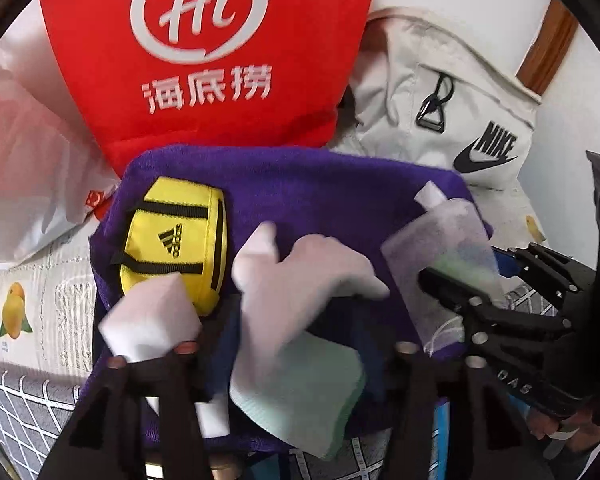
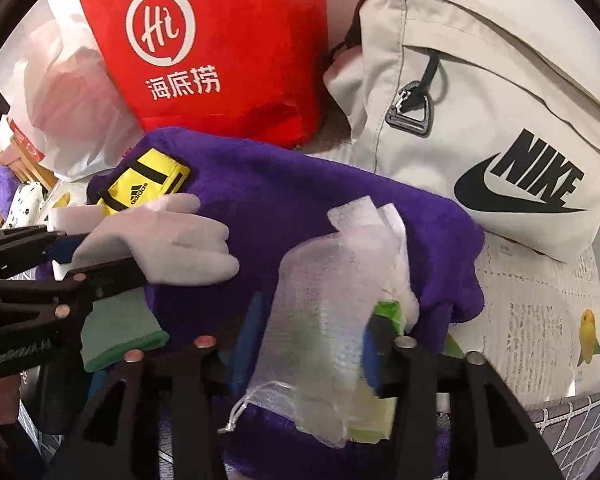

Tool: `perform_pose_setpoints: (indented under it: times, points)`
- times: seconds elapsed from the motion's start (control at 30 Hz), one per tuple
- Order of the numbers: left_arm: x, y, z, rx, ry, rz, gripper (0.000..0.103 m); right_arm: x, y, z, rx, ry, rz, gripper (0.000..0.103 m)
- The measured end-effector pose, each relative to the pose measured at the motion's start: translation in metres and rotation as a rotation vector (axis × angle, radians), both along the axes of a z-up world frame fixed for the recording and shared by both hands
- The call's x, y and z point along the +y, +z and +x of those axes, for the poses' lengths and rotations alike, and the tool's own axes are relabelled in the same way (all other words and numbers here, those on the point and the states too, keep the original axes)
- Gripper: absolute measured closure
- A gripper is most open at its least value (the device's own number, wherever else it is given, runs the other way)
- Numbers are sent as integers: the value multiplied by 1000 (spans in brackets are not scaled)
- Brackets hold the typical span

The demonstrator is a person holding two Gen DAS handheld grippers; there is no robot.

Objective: Organize soft objects
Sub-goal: 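Lower the glove onto the towel and open the left tool while the right tool releases the bag, then withdraw both open tools from the towel back over the checked sheet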

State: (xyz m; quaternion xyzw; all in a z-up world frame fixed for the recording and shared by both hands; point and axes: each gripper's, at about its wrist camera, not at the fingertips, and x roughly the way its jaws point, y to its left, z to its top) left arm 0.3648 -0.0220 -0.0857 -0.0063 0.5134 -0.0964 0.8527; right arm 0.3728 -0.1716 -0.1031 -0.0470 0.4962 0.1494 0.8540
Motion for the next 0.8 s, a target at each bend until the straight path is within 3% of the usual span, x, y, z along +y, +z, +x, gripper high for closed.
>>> perform_pose_setpoints:
  times: [0.03, 0.1, 0.13, 0.43, 0.67, 0.8]
  points:
    - [0, 3, -2, -12, -3, -2, 44, 1, 1, 0, -11, -2, 2, 46]
    - [-1, 8, -5, -24, -10, -2, 43, 1, 5, -2, -25, -12, 13, 29]
    - [-1, 11, -7, -30, -10, -1, 43, 1, 8, -3, -31, -17, 24, 27]
    - [0, 35, -24, -78, 21, 41, 42, -6, 29, -11, -24, -18, 98, 27]
    - [1, 74, -57, -189, 4, 33, 42, -6, 69, -39, -131, -29, 96, 27]
    - [3, 91, -83, -223, -4, 72, 42, -6, 80, -65, -159, -28, 64, 27]
